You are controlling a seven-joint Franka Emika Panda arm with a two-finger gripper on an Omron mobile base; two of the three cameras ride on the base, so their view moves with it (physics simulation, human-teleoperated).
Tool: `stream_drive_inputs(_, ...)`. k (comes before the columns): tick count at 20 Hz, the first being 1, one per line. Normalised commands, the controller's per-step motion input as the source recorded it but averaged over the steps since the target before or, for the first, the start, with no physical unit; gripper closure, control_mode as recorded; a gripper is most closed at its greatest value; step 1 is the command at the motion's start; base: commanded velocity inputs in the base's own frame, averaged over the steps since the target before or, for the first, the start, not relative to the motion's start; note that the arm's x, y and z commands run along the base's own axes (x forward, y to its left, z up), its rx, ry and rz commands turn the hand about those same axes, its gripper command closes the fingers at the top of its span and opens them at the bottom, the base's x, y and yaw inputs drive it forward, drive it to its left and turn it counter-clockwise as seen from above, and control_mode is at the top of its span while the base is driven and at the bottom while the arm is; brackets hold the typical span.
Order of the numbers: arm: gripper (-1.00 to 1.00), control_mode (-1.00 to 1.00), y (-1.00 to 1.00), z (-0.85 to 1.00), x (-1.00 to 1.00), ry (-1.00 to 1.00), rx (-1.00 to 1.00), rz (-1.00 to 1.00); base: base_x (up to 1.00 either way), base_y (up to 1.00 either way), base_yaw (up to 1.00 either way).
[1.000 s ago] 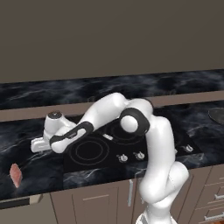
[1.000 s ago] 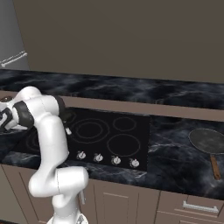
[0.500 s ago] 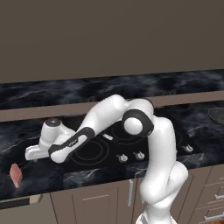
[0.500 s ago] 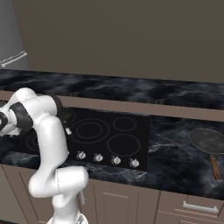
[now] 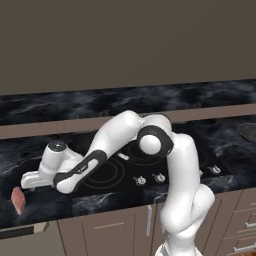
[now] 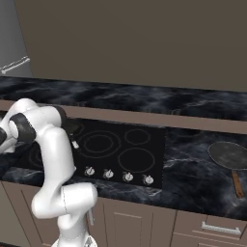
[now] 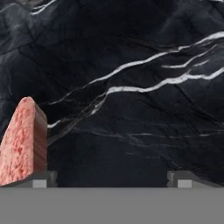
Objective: Place both pans onto different burners. Then place the lemon and the steak on different pans.
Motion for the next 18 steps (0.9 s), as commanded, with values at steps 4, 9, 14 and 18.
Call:
stream_drive_inputs(4, -1.00, -1.00, 0.35, 0.04, -0.06, 0.00, 0.01, 0.00, 0.00, 0.00, 0.00)
stream_drive_inputs(9, -1.00, -1.00, 0.34, 0.00, 0.00, 0.00, 0.00, 0.00, 0.00, 0.00, 0.00)
stream_drive_inputs(14, -1.00, -1.00, 0.32, 0.00, 0.00, 0.01, 0.00, 0.00, 0.00, 0.00, 0.00)
stream_drive_inputs(18, -1.00, -1.00, 0.32, 0.00, 0.00, 0.02, 0.00, 0.00, 0.00, 0.00, 0.00)
